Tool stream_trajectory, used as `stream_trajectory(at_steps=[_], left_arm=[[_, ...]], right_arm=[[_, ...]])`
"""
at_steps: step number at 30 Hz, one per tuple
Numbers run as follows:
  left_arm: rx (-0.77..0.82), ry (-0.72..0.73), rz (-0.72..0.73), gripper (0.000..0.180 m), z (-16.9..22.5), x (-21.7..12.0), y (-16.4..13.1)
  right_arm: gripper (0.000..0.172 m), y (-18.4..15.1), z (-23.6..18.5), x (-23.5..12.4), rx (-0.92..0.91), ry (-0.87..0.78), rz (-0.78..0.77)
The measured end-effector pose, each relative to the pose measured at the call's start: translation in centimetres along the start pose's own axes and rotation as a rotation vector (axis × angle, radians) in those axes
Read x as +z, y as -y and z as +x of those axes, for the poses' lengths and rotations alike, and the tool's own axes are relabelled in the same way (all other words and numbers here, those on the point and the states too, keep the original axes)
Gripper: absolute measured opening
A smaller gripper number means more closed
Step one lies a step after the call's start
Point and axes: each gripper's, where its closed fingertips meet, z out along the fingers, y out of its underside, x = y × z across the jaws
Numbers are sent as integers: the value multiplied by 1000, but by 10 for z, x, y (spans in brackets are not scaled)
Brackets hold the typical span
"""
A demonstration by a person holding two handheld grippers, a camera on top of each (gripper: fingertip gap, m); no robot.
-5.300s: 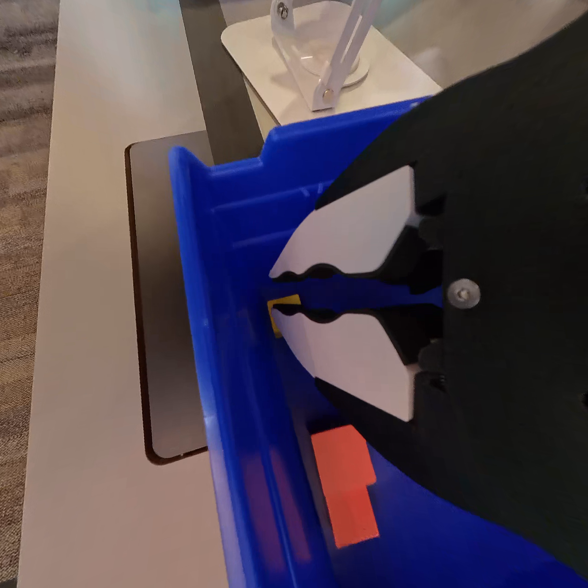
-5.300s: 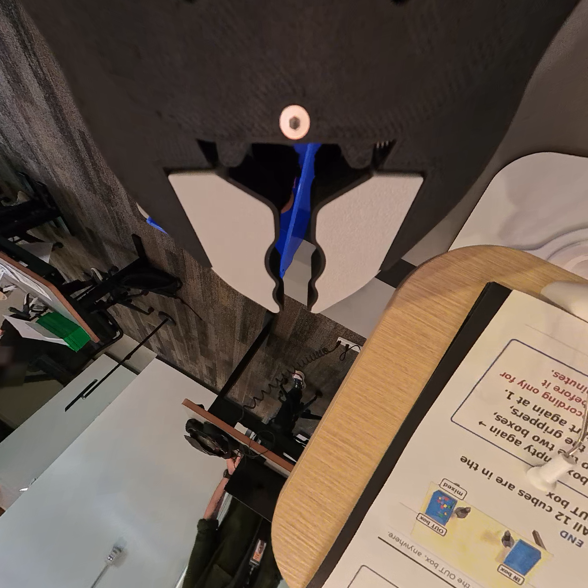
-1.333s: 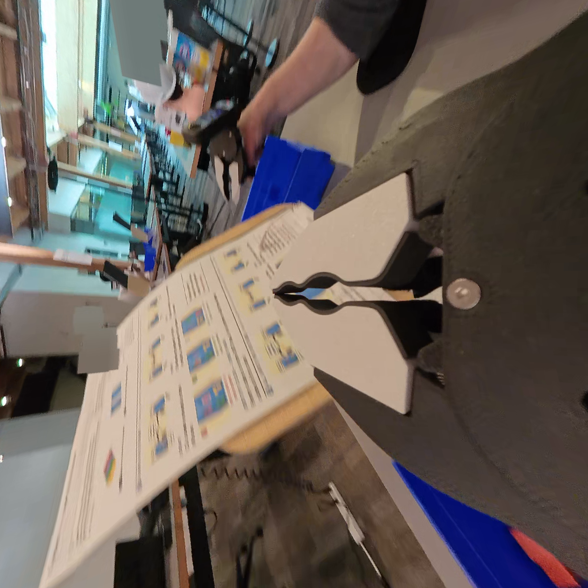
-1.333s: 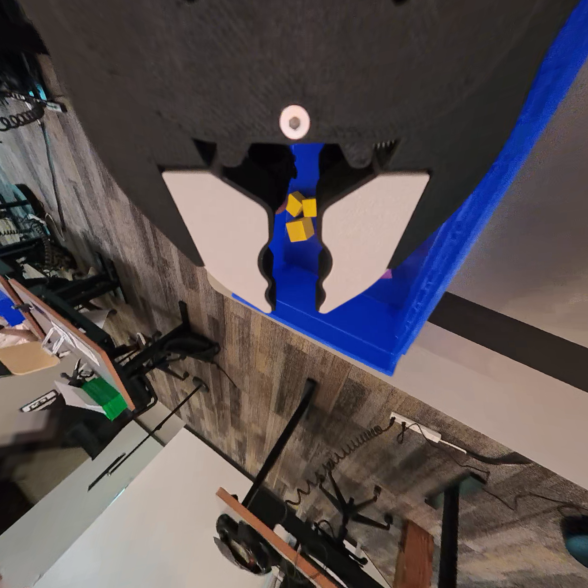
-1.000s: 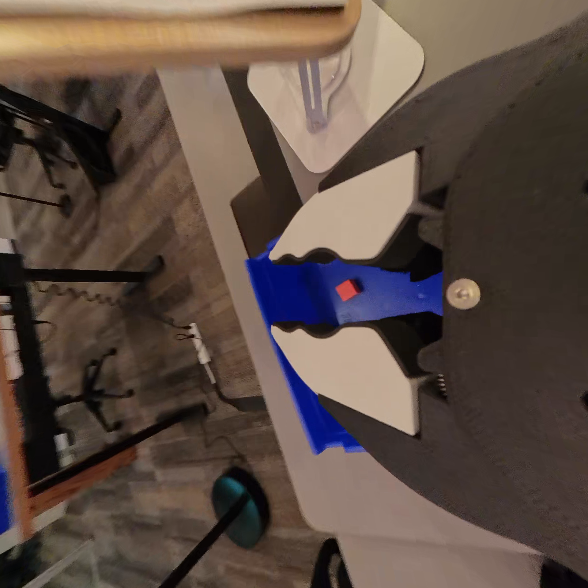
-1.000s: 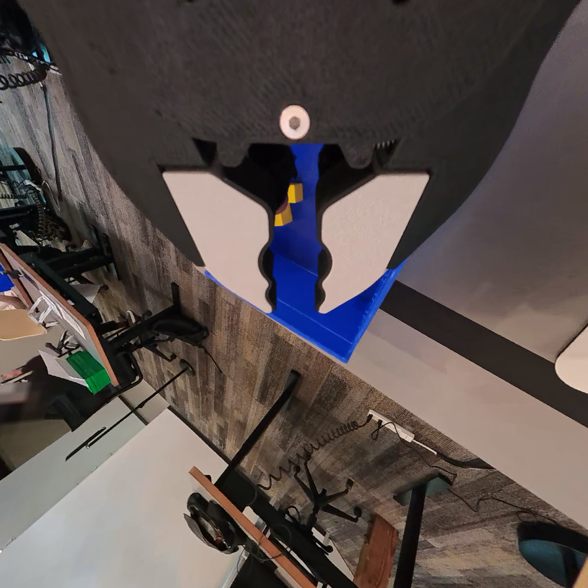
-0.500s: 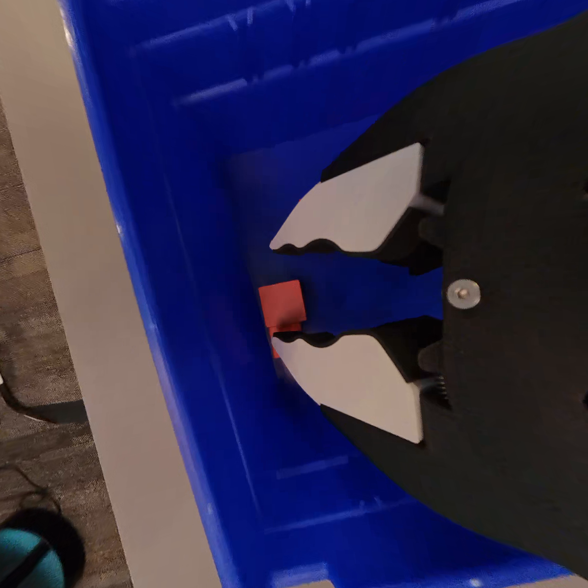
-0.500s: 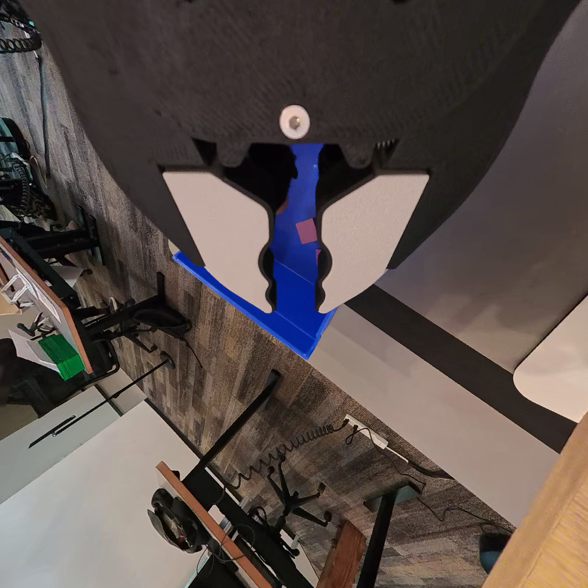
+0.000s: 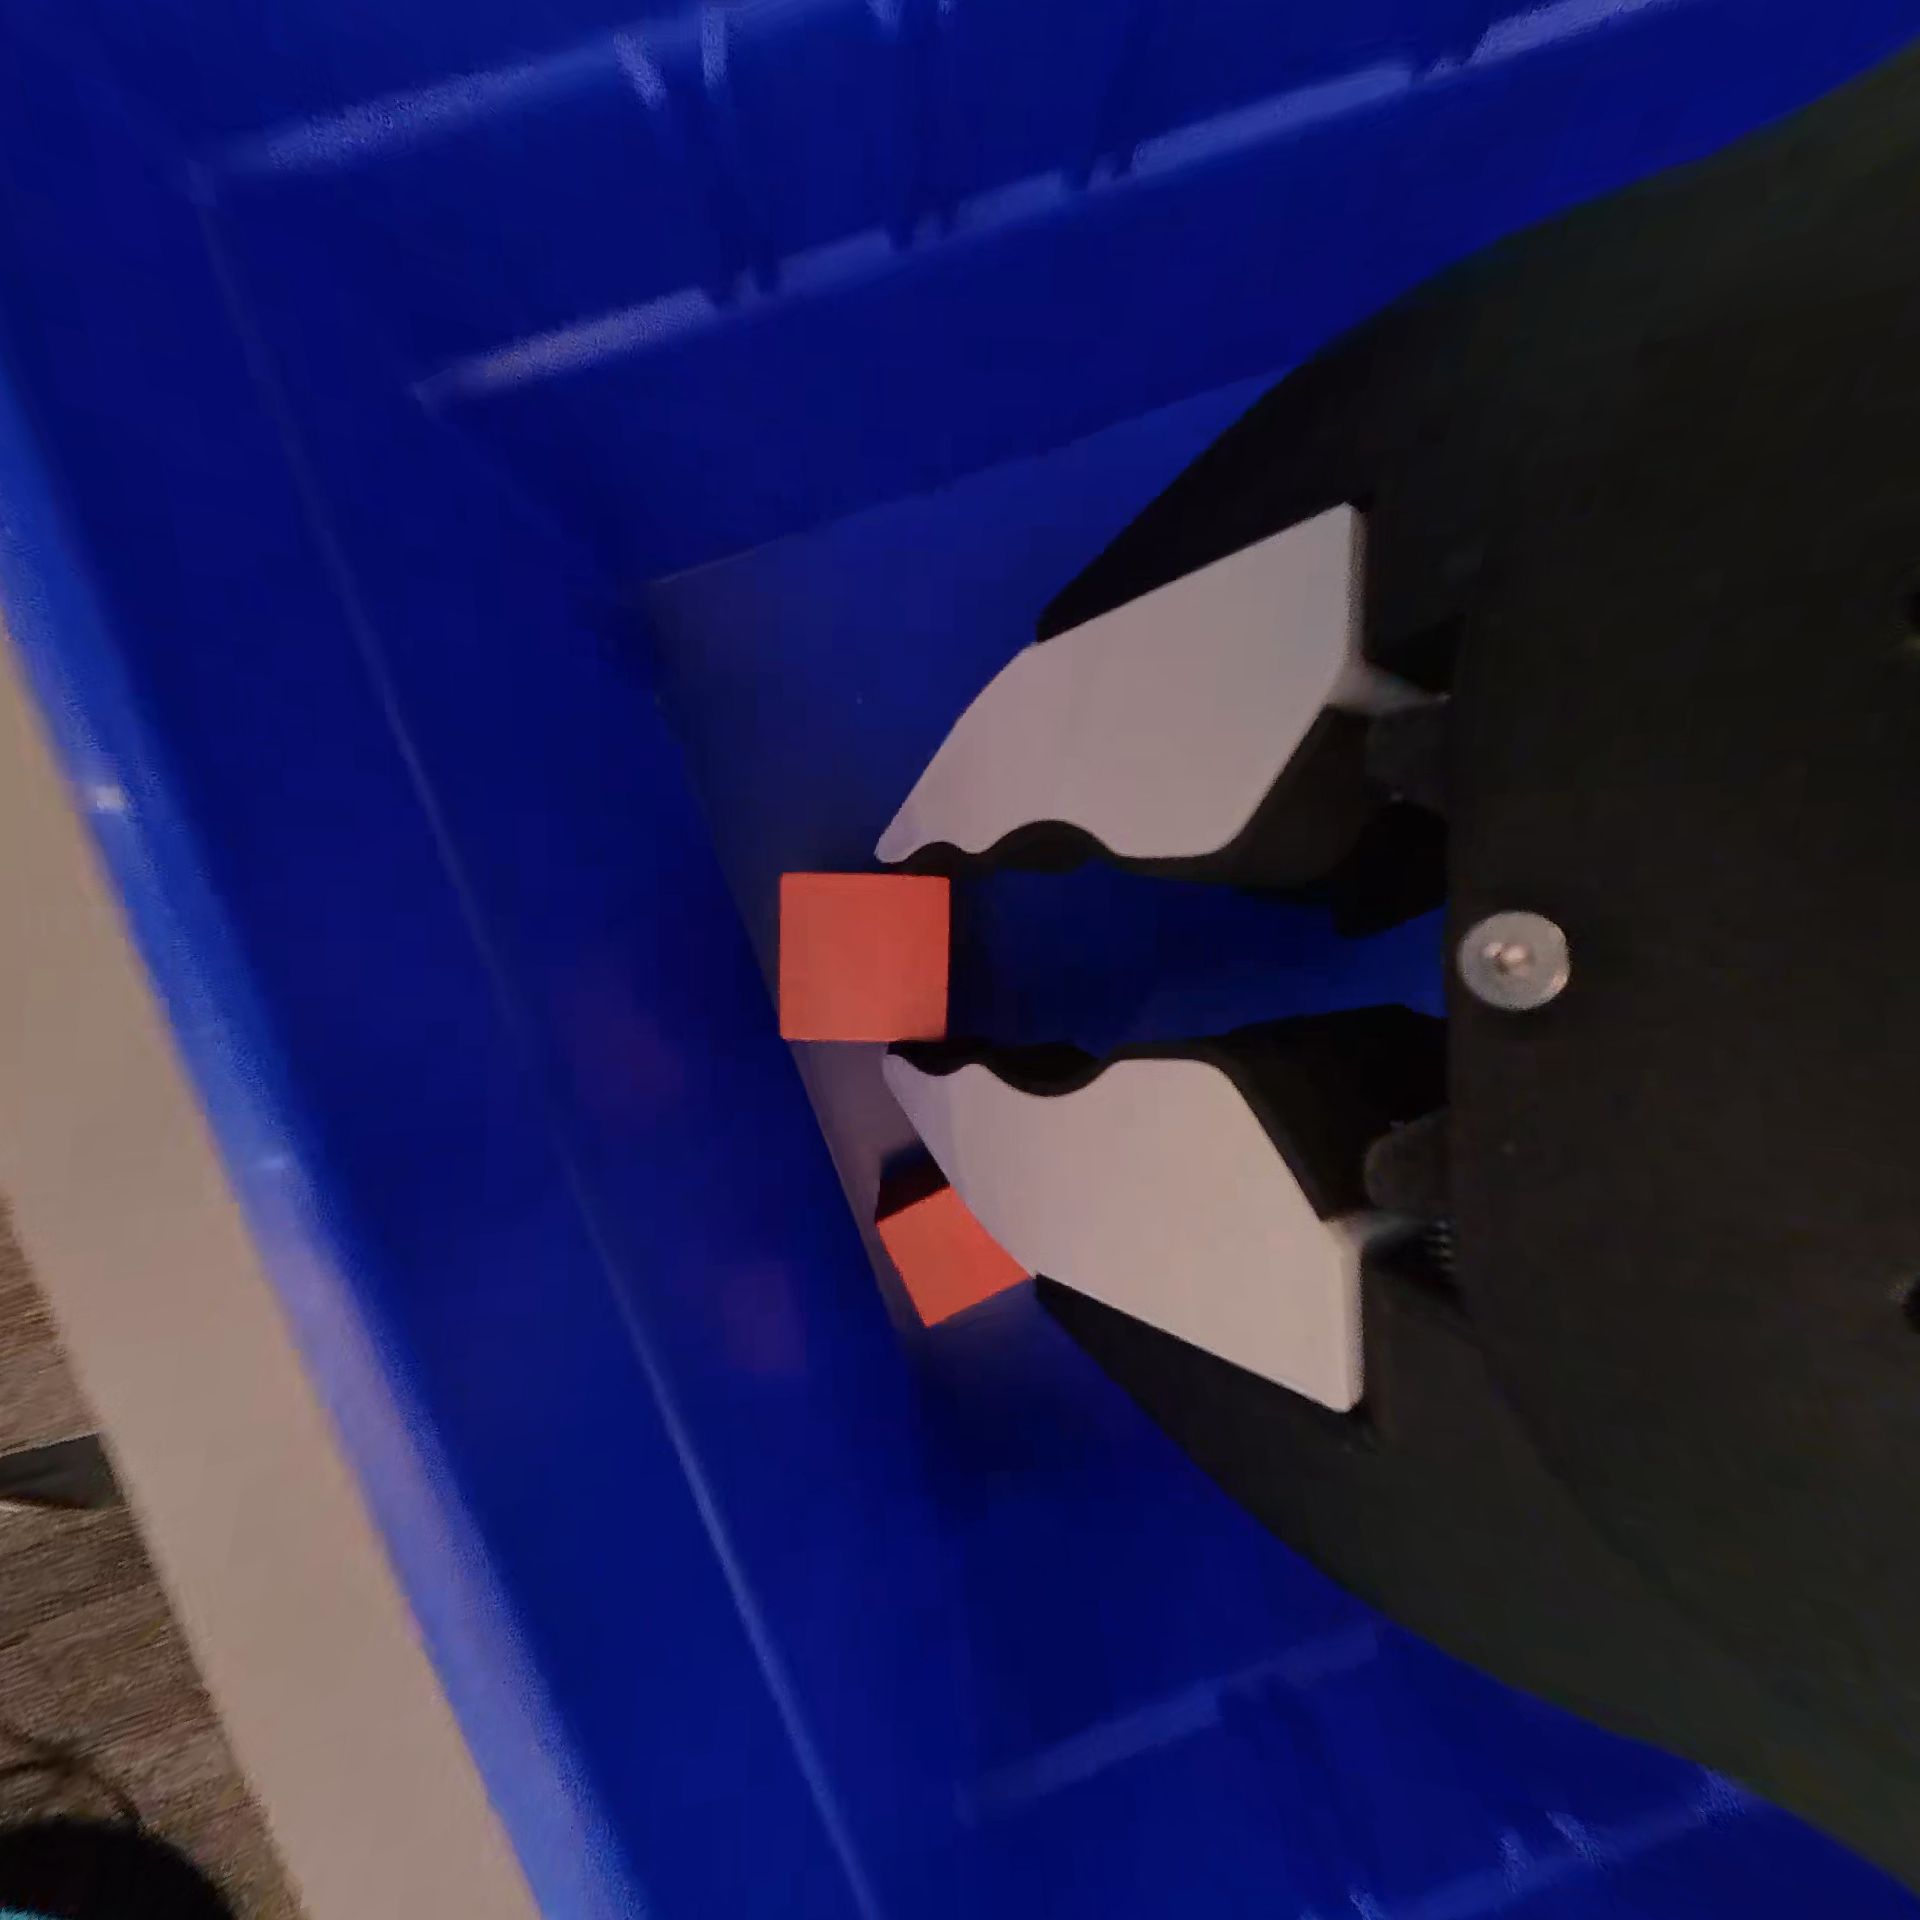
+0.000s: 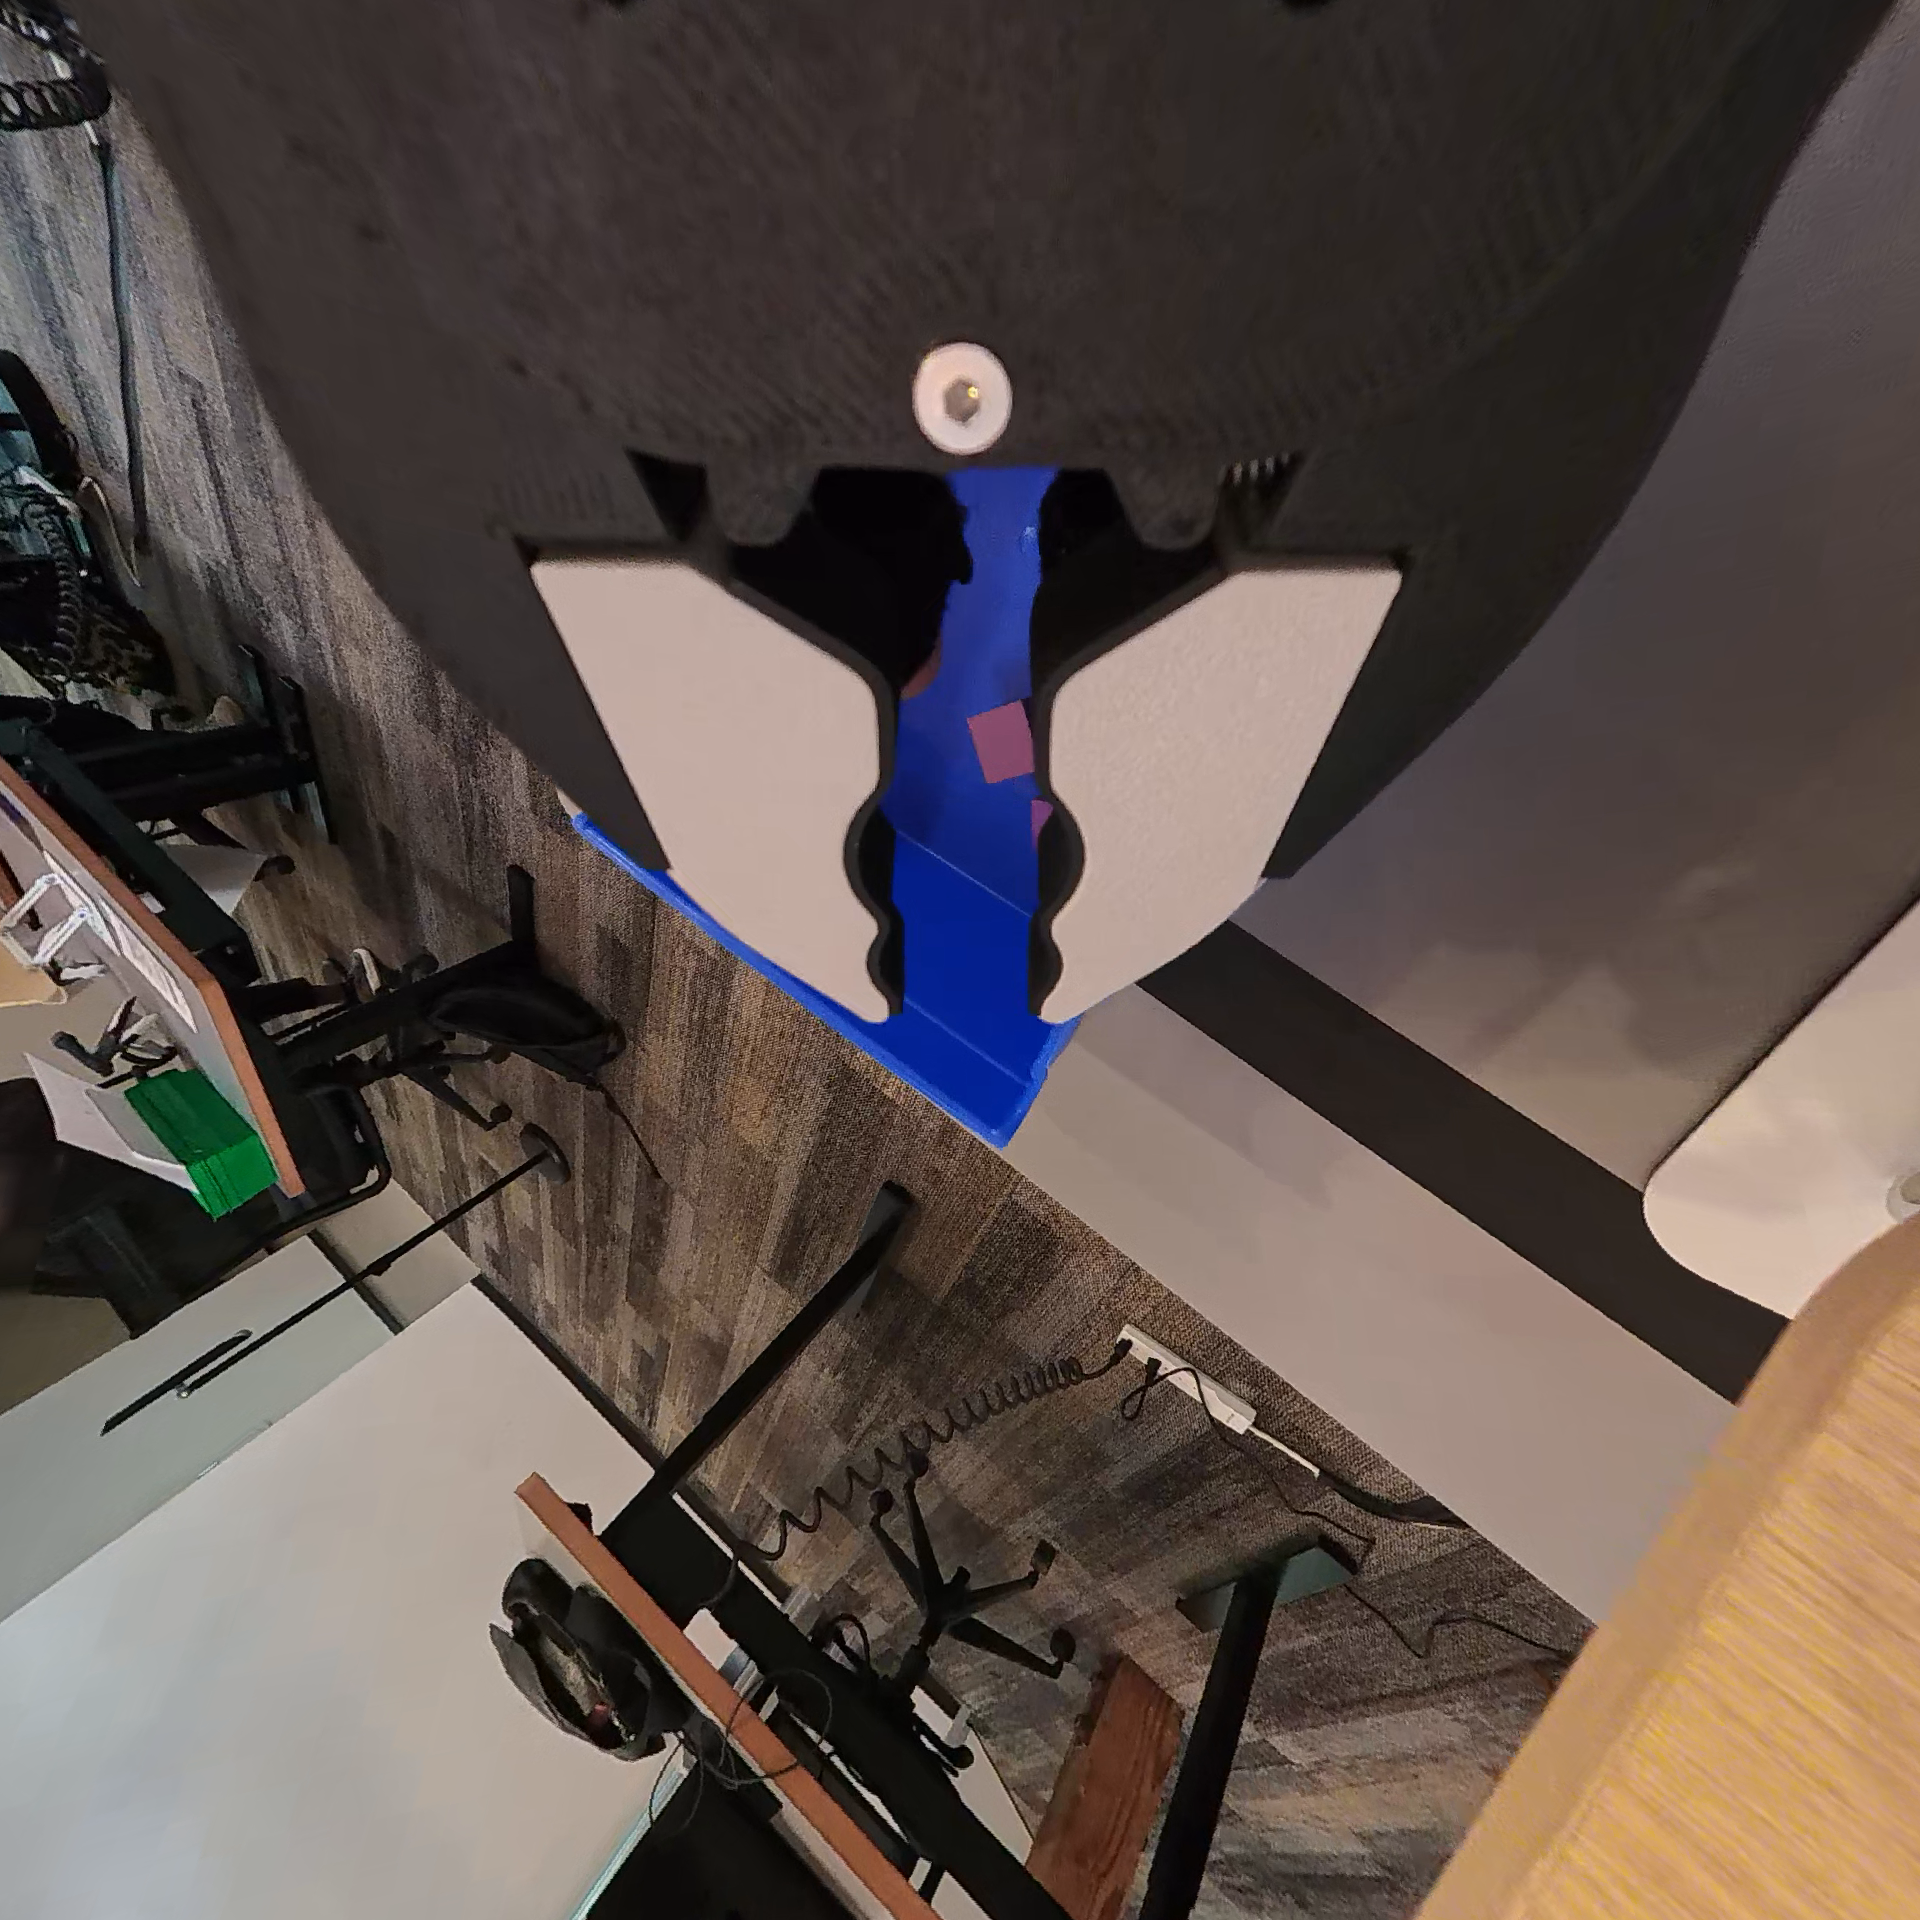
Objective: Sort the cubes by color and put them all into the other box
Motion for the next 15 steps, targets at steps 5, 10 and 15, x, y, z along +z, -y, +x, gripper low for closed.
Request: stream_trajectory(at_steps=[5,10,15], left_arm=[[-42,-69,245,29,11,-65,33],[43,-322,571,29,93,-187,82],[231,-702,797,29,230,-292,98]], right_arm=[[24,20,2,-15,-12,2,78],[30,81,-14,-61,-87,33,355],[38,146,-61,-125,-208,61,660]])
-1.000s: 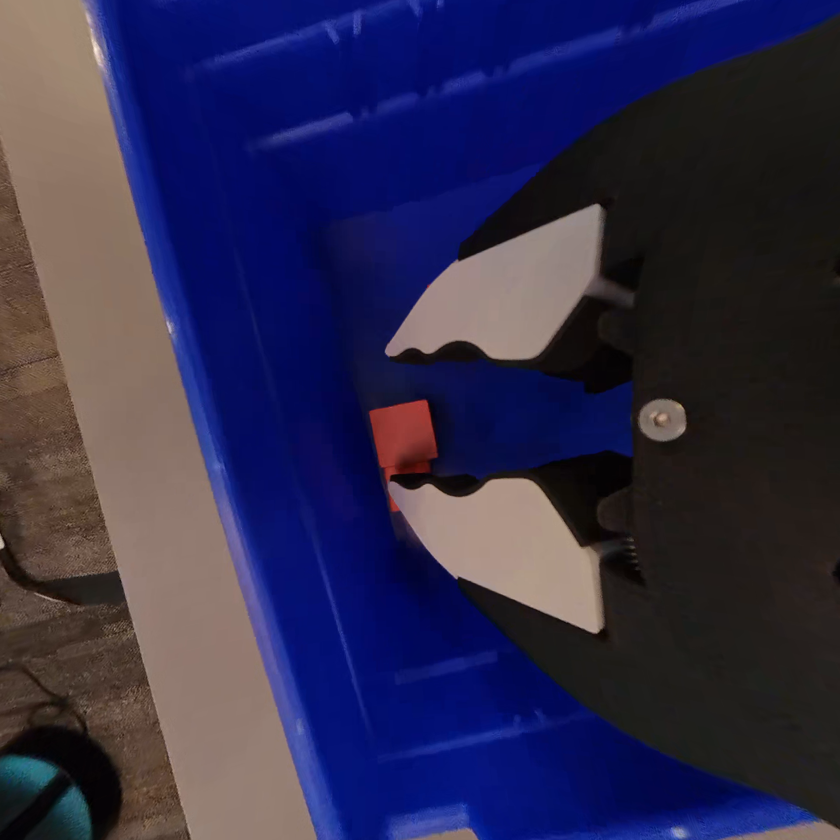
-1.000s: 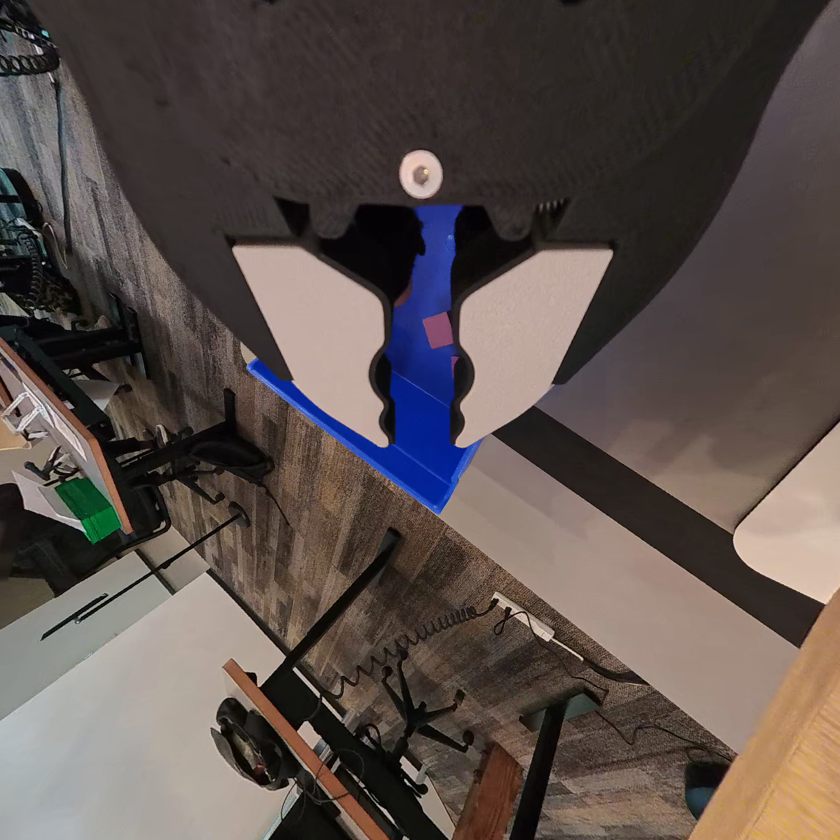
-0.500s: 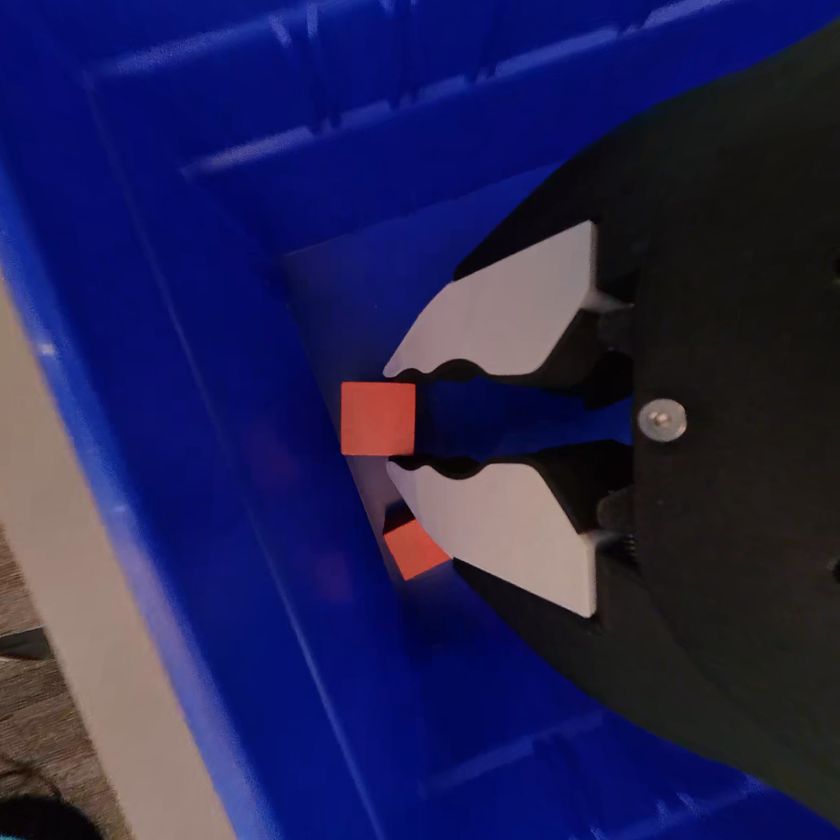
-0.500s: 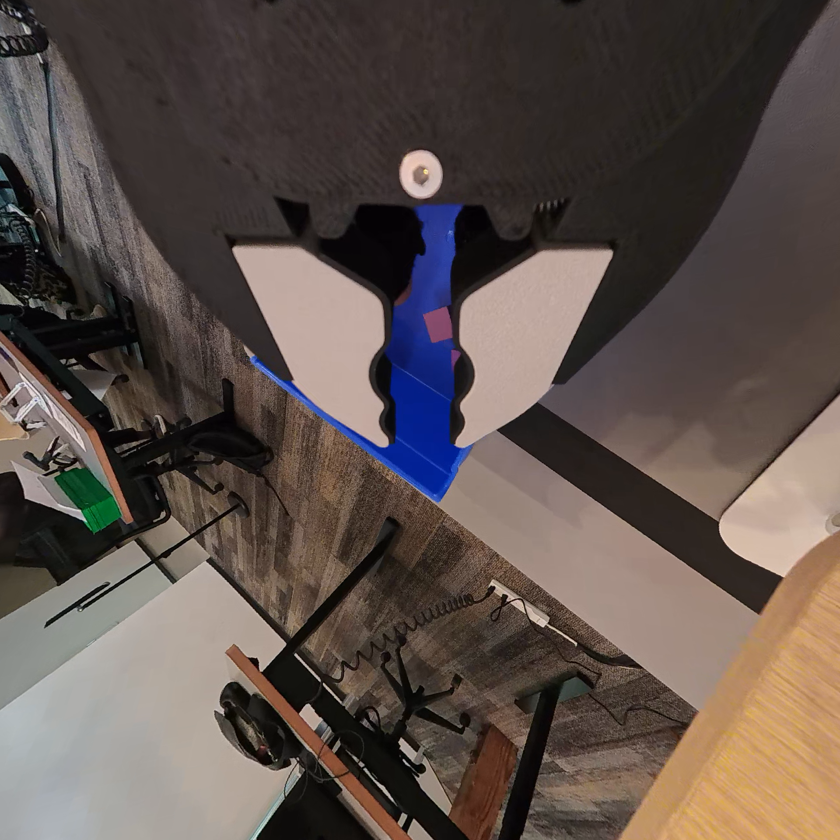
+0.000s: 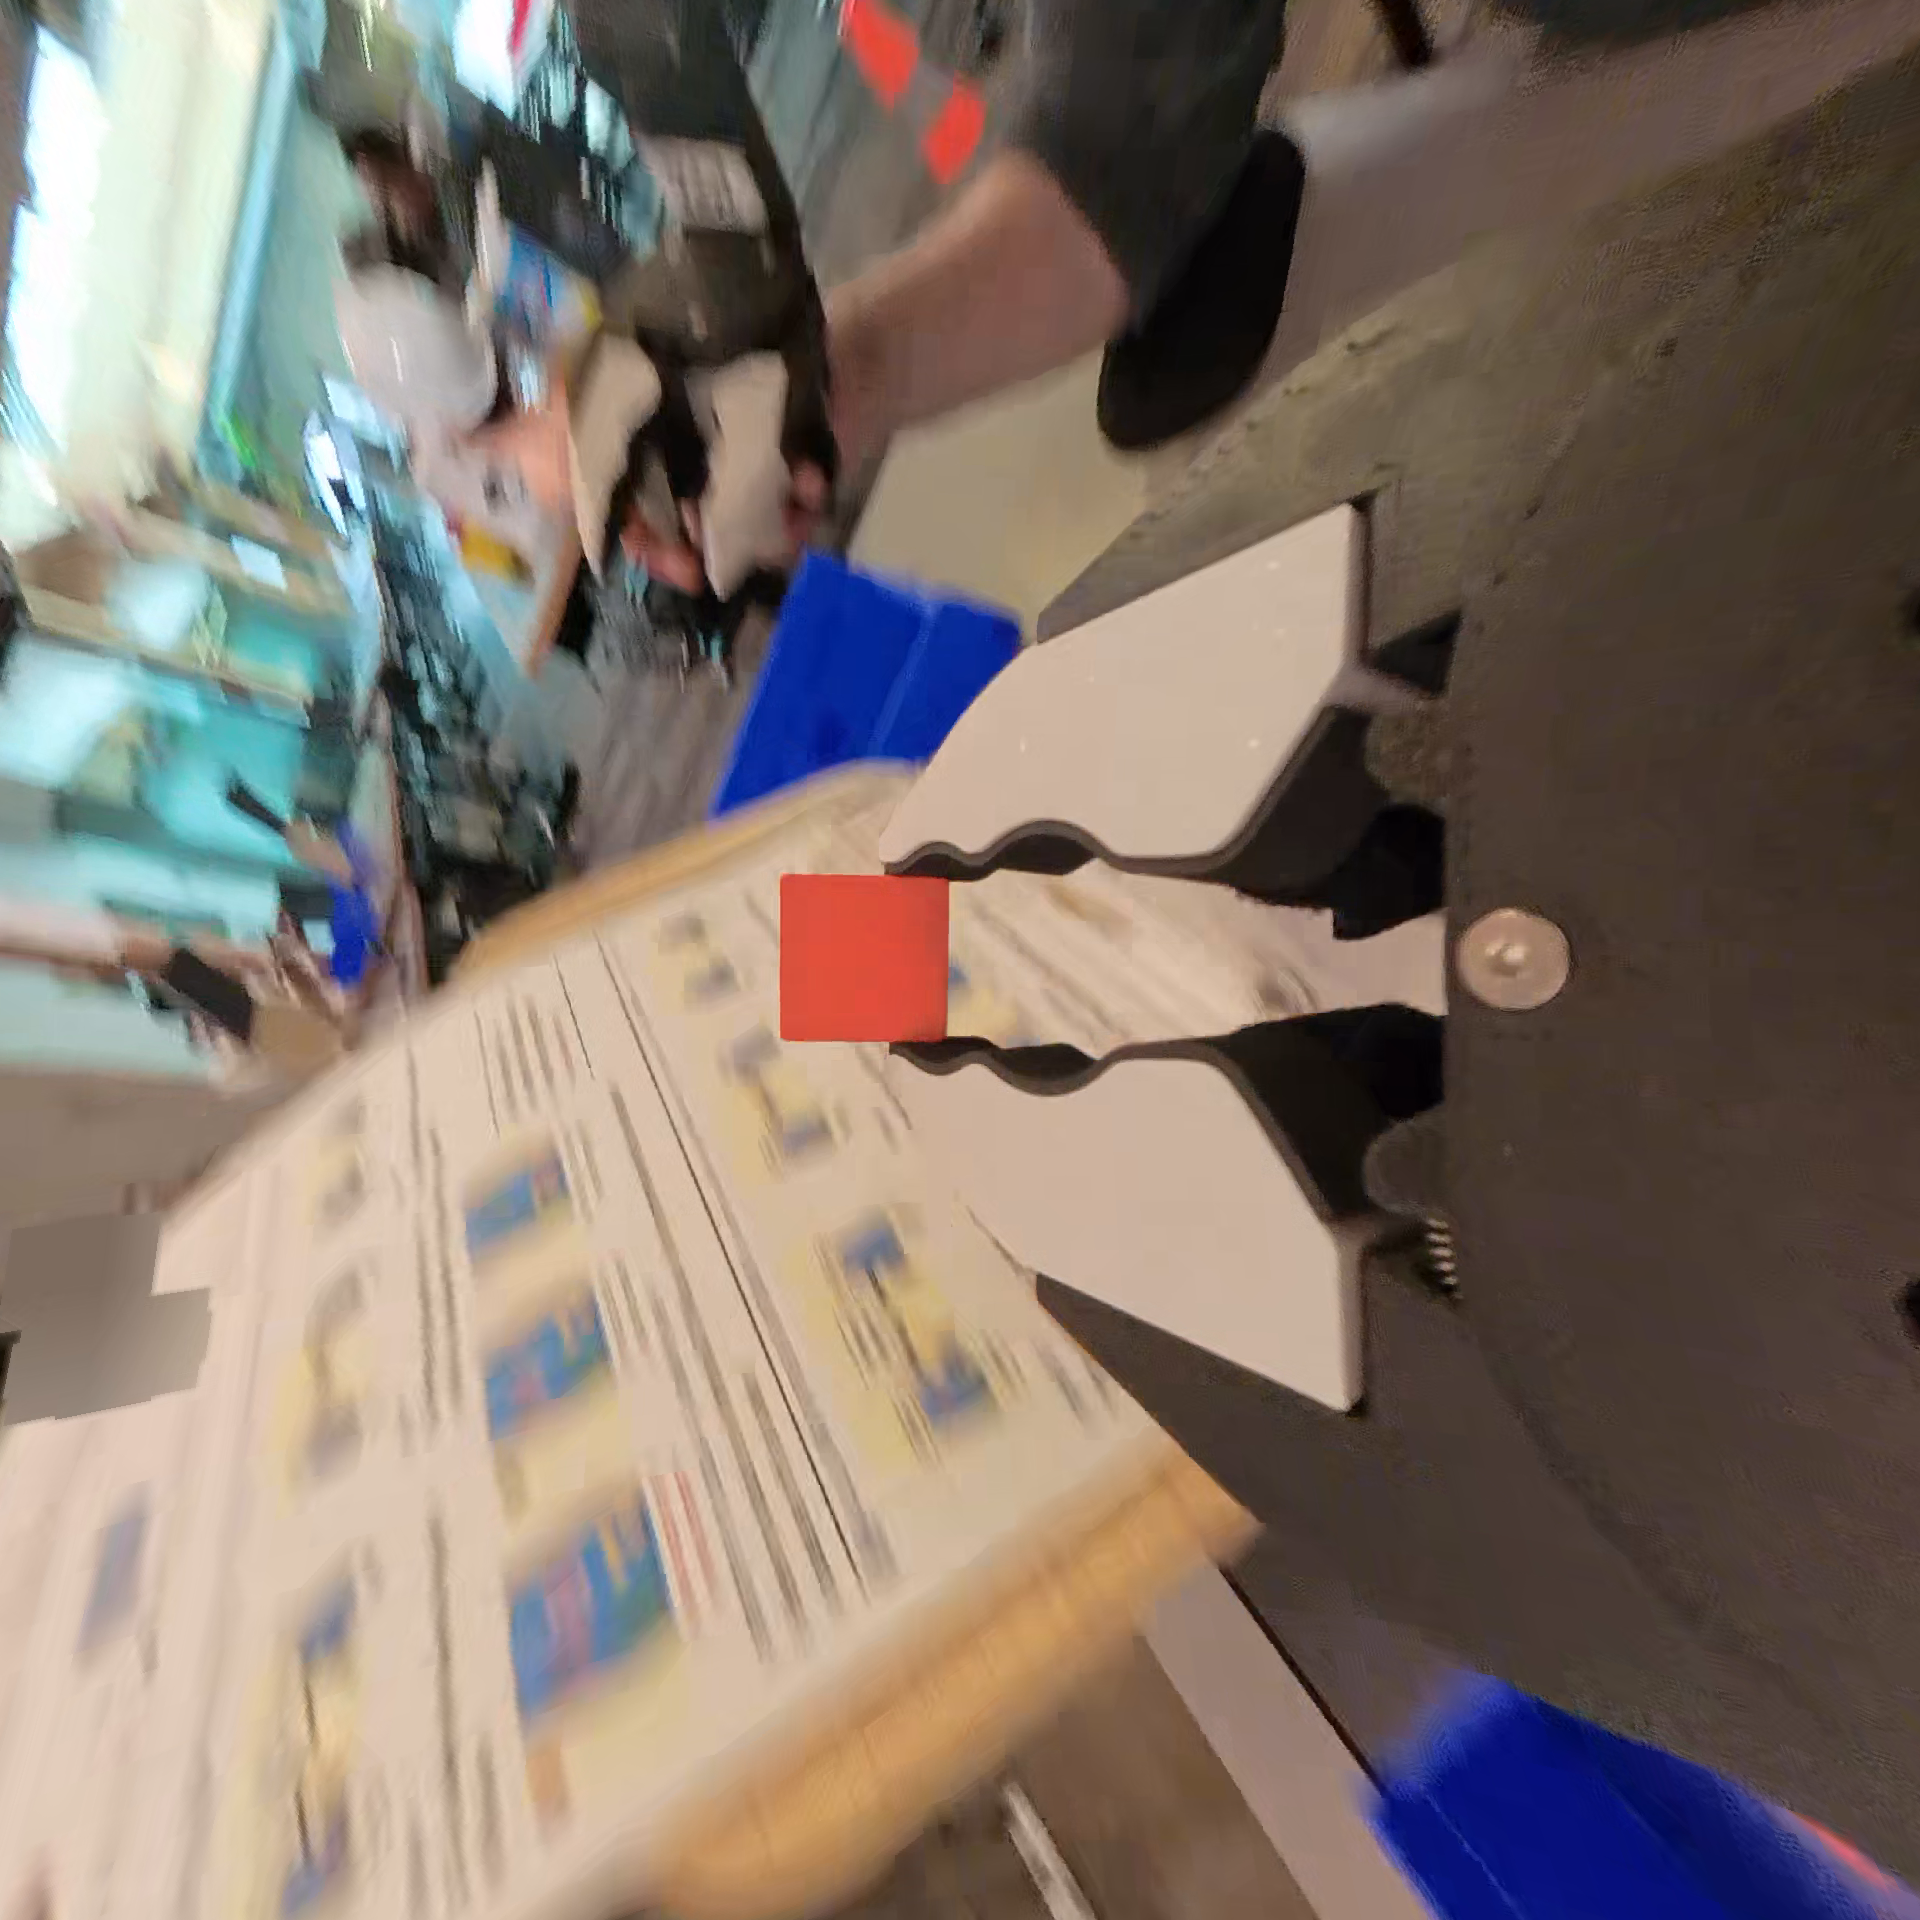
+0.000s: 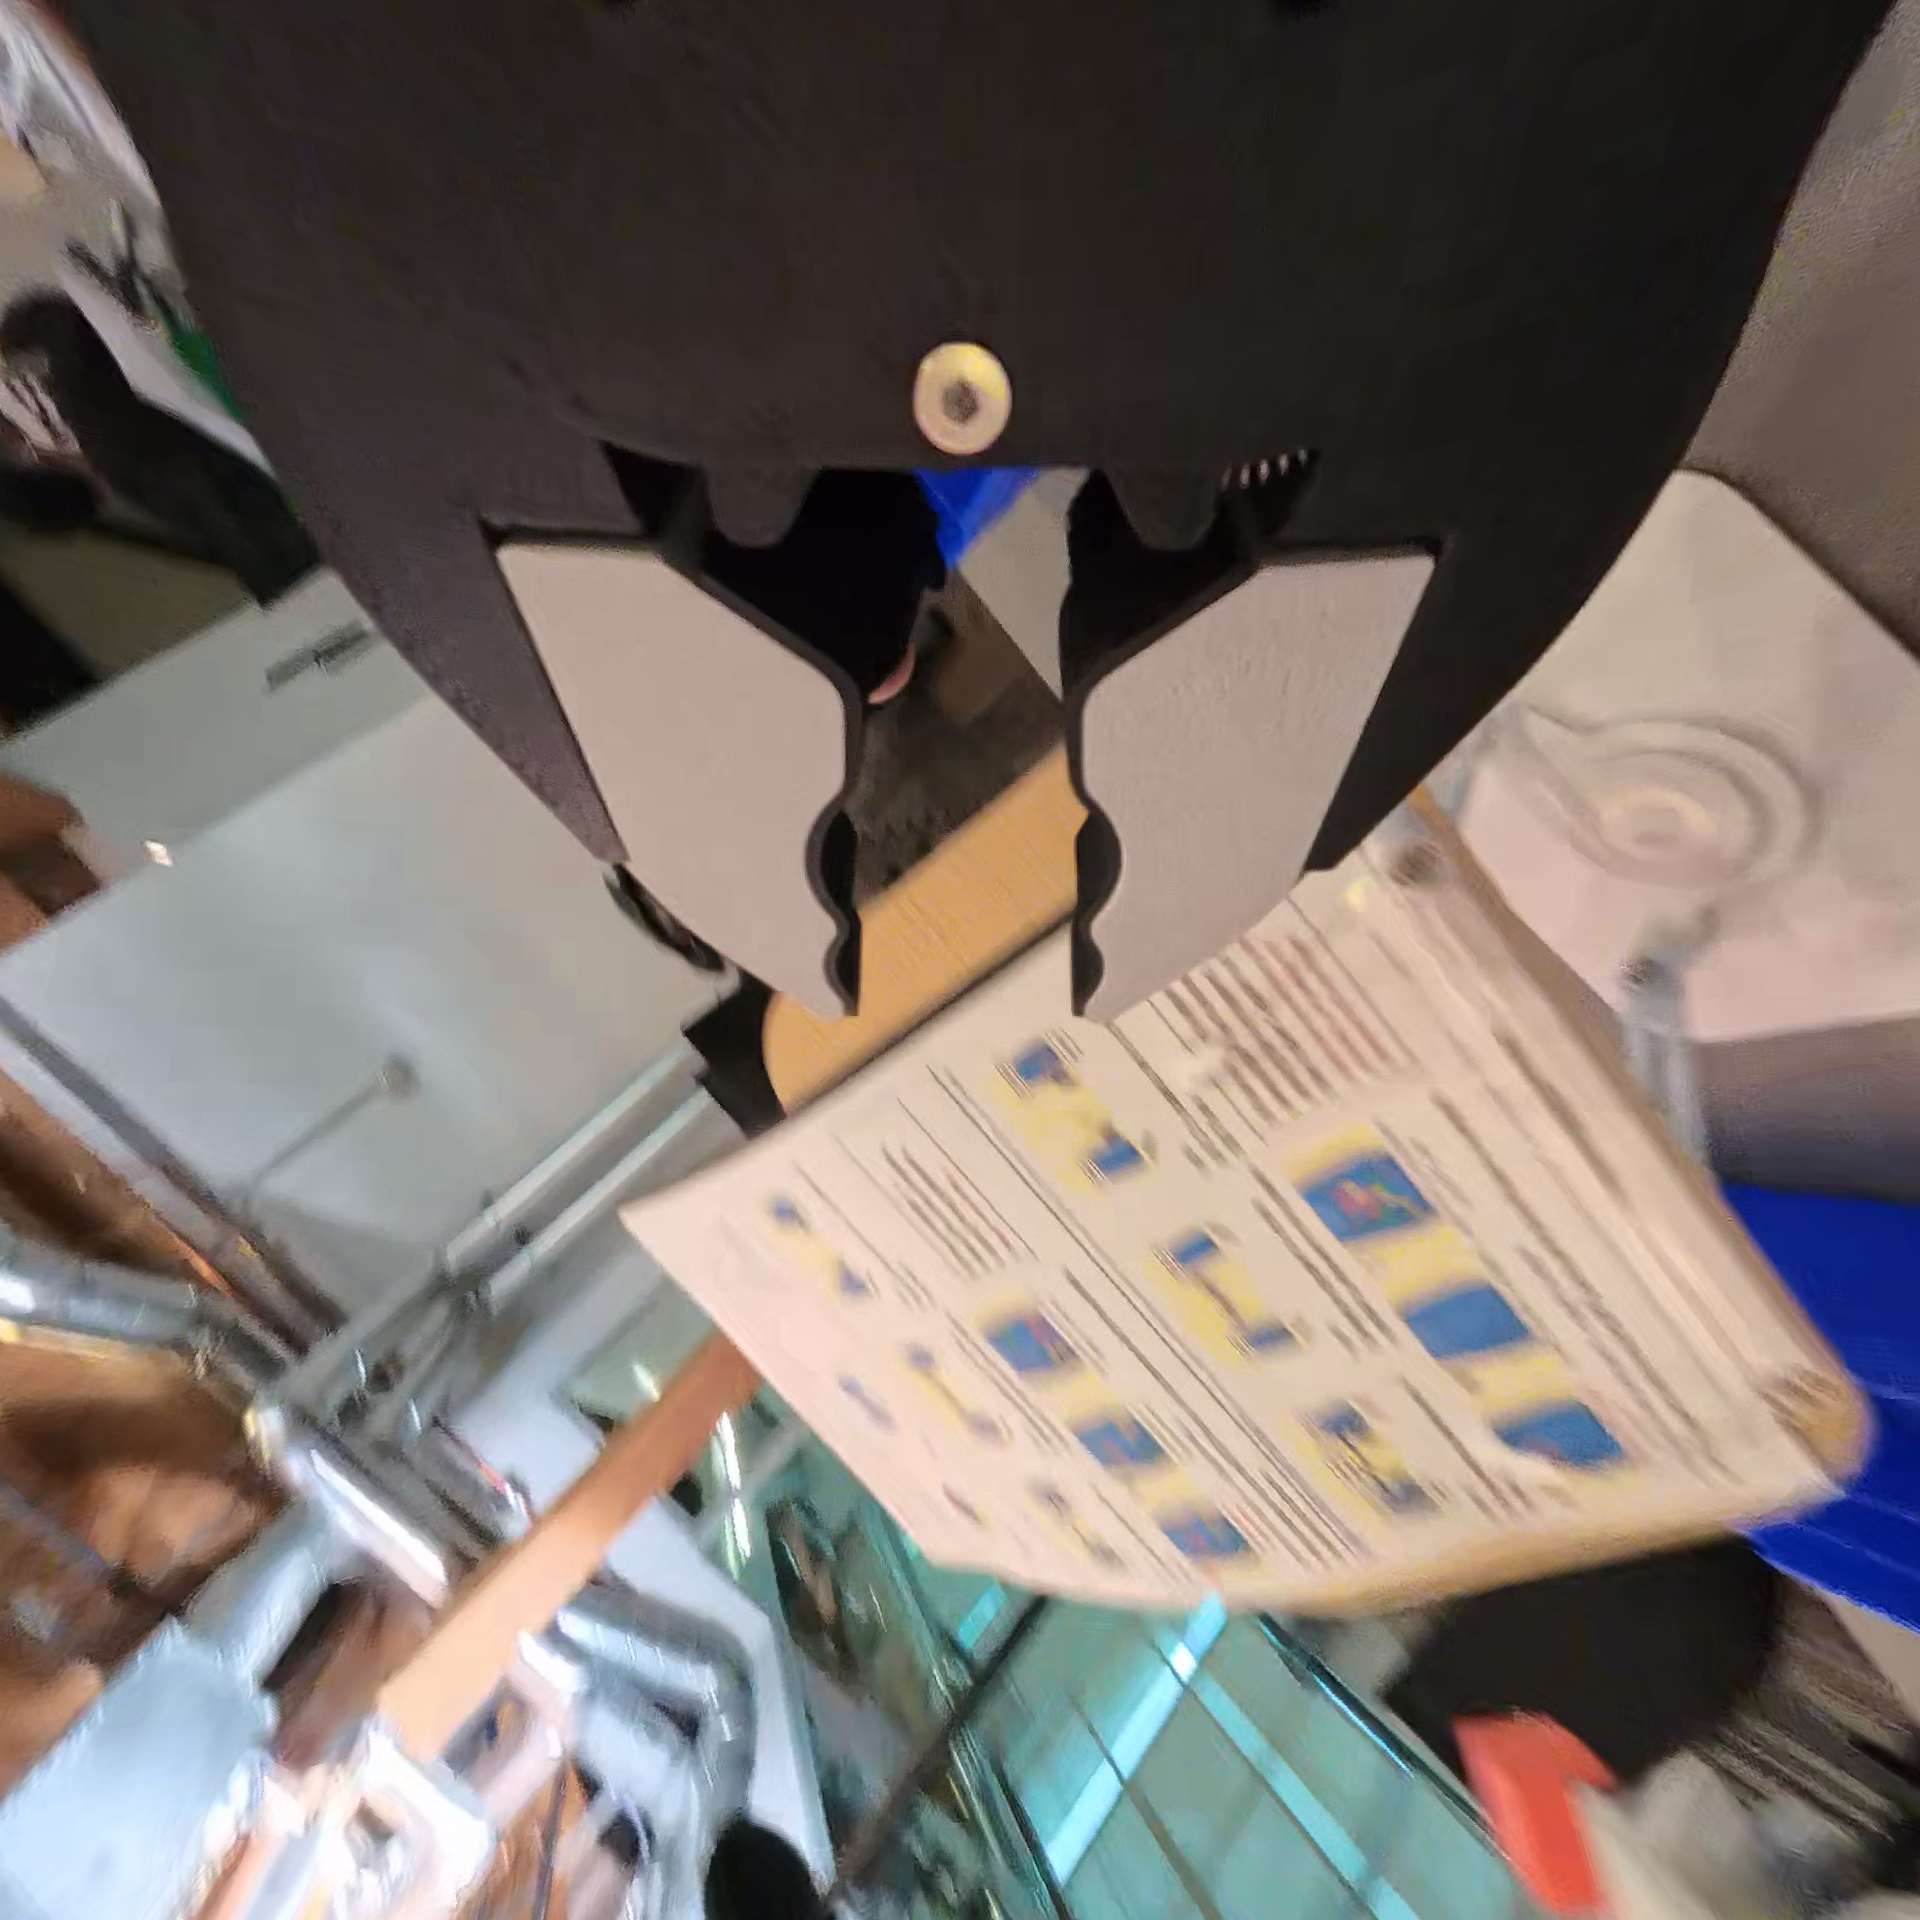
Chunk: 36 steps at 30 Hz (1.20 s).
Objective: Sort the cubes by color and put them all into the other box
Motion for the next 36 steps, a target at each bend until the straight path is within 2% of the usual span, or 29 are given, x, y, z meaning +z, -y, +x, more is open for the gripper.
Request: stream_trajectory(at_steps=[3,5,9,13,21,25,27,29,31,34,36], left_arm=[[19,-203,54,29,75,29,7],[-20,-340,60,29,114,48,1],[-125,-544,62,29,161,72,-13],[-184,-616,34,29,173,82,-24],[-217,-674,11,29,182,85,-31],[-236,-696,14,29,183,82,-28],[-246,-682,61,38,177,75,-19],[-229,-670,97,27,171,66,-10],[-176,-643,140,0,166,54,-1],[-106,-579,159,0,159,44,7],[-77,-551,179,0,156,37,12]], right_arm=[[45,48,-40,-5,-47,70,161],[49,69,-64,-7,-108,85,224],[53,87,-90,-6,-210,28,278],[54,89,-84,-7,-228,-53,298],[31,87,-88,-7,-293,-57,302],[29,90,-87,-11,-282,-40,312],[29,91,-75,-14,-288,-63,306],[29,83,-52,-17,-264,-74,258],[29,61,-20,-19,-232,-72,150],[29,-4,35,-28,-197,-80,-165],[29,-60,55,-47,-130,-20,-426]])
